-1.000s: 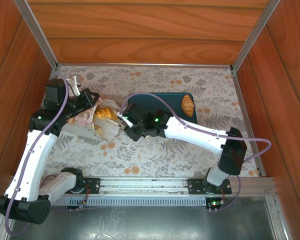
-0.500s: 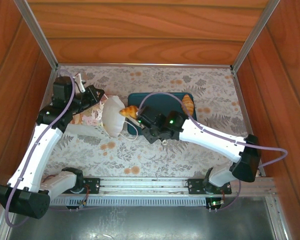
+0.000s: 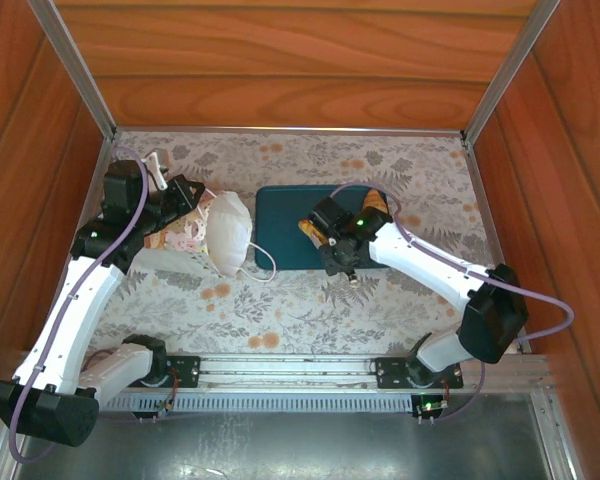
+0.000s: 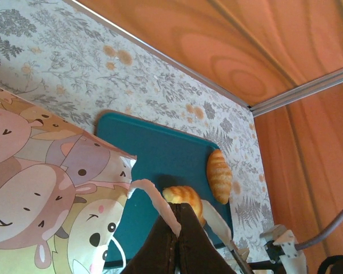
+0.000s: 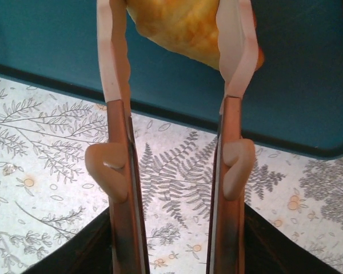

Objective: Take the fake bread out of the paper bag

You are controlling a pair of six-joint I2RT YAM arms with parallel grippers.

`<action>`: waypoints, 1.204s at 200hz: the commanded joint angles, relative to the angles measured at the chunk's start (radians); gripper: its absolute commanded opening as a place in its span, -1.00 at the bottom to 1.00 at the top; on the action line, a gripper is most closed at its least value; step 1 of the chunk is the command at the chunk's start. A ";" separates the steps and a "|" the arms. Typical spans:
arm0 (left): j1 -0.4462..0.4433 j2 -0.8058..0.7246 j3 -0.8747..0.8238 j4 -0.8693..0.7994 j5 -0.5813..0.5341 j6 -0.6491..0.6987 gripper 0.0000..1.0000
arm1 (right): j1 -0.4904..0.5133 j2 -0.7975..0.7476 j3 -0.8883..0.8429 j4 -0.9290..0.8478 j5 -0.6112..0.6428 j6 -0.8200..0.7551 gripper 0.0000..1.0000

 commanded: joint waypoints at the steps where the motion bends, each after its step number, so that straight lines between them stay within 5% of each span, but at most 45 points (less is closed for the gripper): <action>1: -0.004 -0.008 0.003 0.024 0.007 0.019 -1.00 | -0.008 0.001 0.032 0.014 -0.080 -0.015 0.09; 116: -0.005 -0.040 -0.013 0.023 0.021 0.030 -1.00 | -0.224 -0.033 0.113 -0.129 -0.208 -0.614 0.31; 195: -0.003 -0.054 -0.018 0.024 0.054 0.044 -1.00 | -0.245 0.166 0.289 -0.280 -0.079 -0.681 0.35; 241: -0.003 -0.060 -0.022 0.024 0.061 0.046 -1.00 | -0.254 0.264 0.346 -0.297 -0.151 -0.696 0.33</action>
